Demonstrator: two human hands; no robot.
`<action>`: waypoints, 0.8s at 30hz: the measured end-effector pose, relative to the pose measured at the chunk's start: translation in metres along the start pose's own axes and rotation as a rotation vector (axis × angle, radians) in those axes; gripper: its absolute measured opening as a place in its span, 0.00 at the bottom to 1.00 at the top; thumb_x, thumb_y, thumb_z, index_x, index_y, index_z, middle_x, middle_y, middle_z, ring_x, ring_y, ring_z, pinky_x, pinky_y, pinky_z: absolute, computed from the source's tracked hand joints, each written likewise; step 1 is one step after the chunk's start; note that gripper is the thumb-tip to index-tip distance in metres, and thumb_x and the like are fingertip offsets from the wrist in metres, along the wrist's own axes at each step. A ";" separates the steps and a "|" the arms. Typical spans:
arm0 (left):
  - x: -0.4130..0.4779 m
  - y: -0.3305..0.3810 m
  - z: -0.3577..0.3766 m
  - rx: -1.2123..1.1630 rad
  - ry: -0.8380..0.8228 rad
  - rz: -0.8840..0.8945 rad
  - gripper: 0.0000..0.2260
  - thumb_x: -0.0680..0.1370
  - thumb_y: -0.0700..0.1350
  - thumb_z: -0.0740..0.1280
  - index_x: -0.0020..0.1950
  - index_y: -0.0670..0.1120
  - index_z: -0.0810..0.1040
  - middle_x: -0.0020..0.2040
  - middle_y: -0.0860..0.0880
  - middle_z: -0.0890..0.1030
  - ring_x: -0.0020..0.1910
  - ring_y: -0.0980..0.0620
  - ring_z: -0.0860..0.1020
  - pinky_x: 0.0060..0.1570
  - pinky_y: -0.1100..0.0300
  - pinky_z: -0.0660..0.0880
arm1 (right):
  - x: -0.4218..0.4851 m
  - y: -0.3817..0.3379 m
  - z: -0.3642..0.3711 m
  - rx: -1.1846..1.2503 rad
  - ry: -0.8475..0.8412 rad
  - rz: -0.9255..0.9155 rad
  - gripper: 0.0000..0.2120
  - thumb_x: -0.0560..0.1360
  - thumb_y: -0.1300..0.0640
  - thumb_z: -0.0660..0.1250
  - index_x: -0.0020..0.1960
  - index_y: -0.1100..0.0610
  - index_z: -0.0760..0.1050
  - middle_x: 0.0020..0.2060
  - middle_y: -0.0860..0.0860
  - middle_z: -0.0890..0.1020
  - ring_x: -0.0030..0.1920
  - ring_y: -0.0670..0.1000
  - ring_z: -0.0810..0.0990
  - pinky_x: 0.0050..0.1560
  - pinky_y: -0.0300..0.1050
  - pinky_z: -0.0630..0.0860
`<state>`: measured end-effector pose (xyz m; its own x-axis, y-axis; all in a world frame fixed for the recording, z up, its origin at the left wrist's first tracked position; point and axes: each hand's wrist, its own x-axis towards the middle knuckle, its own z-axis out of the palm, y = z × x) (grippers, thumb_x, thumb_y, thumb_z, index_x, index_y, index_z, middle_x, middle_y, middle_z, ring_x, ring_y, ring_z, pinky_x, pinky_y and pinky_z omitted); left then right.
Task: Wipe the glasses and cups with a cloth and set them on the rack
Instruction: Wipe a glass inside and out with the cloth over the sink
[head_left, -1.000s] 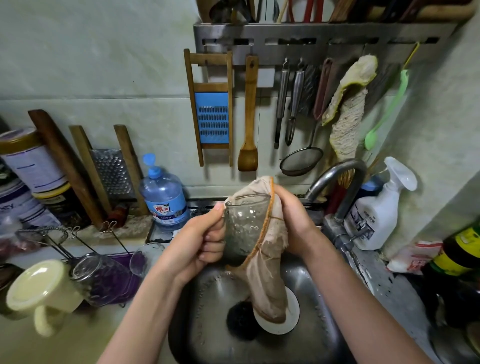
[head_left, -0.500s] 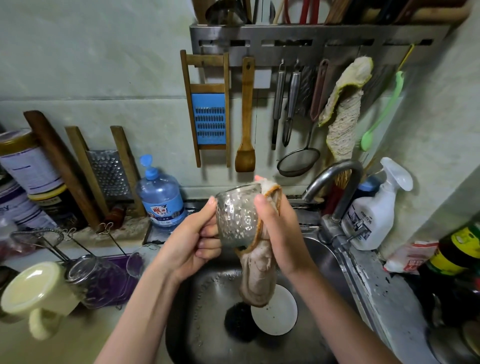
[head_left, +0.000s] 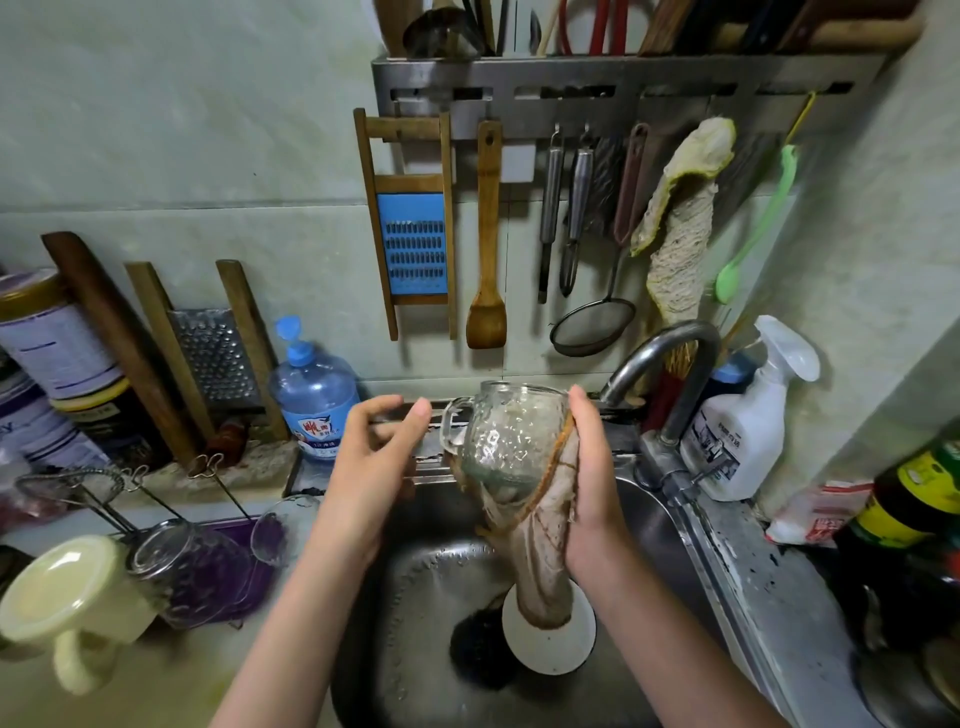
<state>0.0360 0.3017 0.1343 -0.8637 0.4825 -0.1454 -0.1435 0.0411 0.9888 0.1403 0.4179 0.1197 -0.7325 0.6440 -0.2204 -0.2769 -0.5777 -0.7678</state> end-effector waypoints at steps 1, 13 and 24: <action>-0.006 0.000 0.001 0.175 0.098 0.165 0.19 0.73 0.57 0.69 0.60 0.49 0.74 0.48 0.52 0.76 0.39 0.55 0.74 0.40 0.62 0.72 | 0.000 0.000 0.001 -0.030 0.052 -0.070 0.33 0.75 0.39 0.60 0.63 0.68 0.74 0.55 0.69 0.79 0.57 0.67 0.79 0.63 0.65 0.72; -0.043 -0.014 0.041 0.435 -0.114 0.484 0.36 0.72 0.72 0.59 0.69 0.48 0.69 0.62 0.52 0.76 0.65 0.53 0.73 0.64 0.50 0.71 | -0.008 0.006 0.013 -0.188 0.084 -0.388 0.33 0.77 0.35 0.52 0.53 0.64 0.77 0.48 0.66 0.82 0.53 0.63 0.81 0.58 0.59 0.77; -0.033 -0.008 0.040 -0.133 -0.259 0.066 0.31 0.64 0.56 0.77 0.63 0.46 0.73 0.55 0.48 0.84 0.55 0.51 0.82 0.60 0.48 0.77 | -0.006 0.000 0.015 -0.385 0.054 -0.598 0.23 0.81 0.44 0.49 0.41 0.60 0.70 0.36 0.54 0.76 0.38 0.47 0.76 0.42 0.41 0.74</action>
<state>0.0851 0.3199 0.1324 -0.7237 0.6883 -0.0508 -0.1679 -0.1043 0.9803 0.1353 0.4062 0.1302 -0.4890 0.8250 0.2833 -0.3755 0.0941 -0.9221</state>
